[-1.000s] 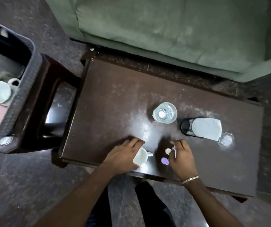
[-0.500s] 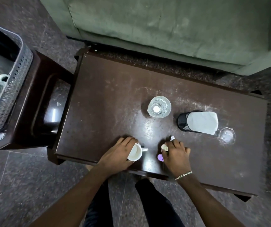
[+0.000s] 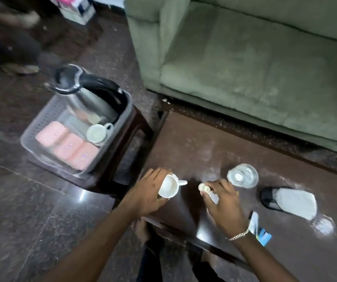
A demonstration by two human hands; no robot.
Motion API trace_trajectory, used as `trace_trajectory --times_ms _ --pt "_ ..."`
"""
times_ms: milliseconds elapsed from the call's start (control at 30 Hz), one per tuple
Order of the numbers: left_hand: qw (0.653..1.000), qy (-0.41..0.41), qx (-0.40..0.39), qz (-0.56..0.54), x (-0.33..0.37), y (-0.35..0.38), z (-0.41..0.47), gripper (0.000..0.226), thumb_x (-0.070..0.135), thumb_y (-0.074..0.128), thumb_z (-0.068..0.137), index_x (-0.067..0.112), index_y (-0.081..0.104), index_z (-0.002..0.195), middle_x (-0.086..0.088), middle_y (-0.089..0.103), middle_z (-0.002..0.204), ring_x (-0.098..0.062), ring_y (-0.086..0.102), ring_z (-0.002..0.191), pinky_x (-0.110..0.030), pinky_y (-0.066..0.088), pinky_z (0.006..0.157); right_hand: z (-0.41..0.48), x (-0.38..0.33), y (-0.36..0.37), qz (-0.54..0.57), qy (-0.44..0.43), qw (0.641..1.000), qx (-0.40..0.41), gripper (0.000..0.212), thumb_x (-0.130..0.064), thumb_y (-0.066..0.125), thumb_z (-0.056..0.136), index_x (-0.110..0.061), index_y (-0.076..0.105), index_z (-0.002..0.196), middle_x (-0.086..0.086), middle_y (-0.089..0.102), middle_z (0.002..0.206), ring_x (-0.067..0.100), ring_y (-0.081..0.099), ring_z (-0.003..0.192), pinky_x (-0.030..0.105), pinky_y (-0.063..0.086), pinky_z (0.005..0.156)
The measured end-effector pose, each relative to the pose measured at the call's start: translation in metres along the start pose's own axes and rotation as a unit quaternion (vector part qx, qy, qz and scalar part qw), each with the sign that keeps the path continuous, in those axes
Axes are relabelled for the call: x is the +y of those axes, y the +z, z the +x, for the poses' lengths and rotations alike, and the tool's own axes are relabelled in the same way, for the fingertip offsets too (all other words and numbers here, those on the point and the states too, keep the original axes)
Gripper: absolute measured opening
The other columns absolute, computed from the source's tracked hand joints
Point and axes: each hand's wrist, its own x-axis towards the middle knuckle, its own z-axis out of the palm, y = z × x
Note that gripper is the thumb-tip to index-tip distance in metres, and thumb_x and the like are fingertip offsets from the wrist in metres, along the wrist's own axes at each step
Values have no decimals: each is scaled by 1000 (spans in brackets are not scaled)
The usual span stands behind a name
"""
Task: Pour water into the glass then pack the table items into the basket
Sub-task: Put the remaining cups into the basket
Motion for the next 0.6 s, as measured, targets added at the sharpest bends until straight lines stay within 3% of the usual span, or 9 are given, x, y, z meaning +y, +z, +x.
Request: trace_trajectory --times_ms 100,233,400,500,600 --pt "998 -42 45 -13 -31 -61 -21 71 33 73 80 19 44 143 0 55 142 -21 54 125 -30 41 110 23 -69 10 46 -36 998 -7 17 -14 78 87 -15 76 104 -1 62 93 26 61 88 51 48 85" --pt "990 -89 109 -25 -86 -134 -51 74 25 78 71 19 47 137 2 49 133 -16 53 120 -21 40 103 52 -152 36 73 -81 994 -14 19 -16 76 88 -18 74 107 -5 60 95 22 59 91 50 49 85" --pt "973 -156 169 7 -170 -198 -76 74 40 71 69 15 48 135 7 41 126 -8 43 118 -21 35 104 84 -237 93 95 -123 987 -37 22 -16 76 85 -19 73 107 -4 61 98 22 58 94 49 48 86" --pt "960 -205 193 4 -213 -220 -77 74 39 70 67 11 54 133 -1 47 124 -9 46 113 -27 40 101 101 -278 127 101 -131 985 -48 21 -16 75 84 -15 73 104 1 61 99 26 59 96 48 49 88" --pt "951 -239 194 7 -248 -238 -65 70 29 84 68 8 59 129 -8 53 120 -25 57 107 -41 50 93 118 -312 160 135 -121 980 -85 23 -13 70 85 -8 71 108 7 59 106 29 63 94 46 53 91"
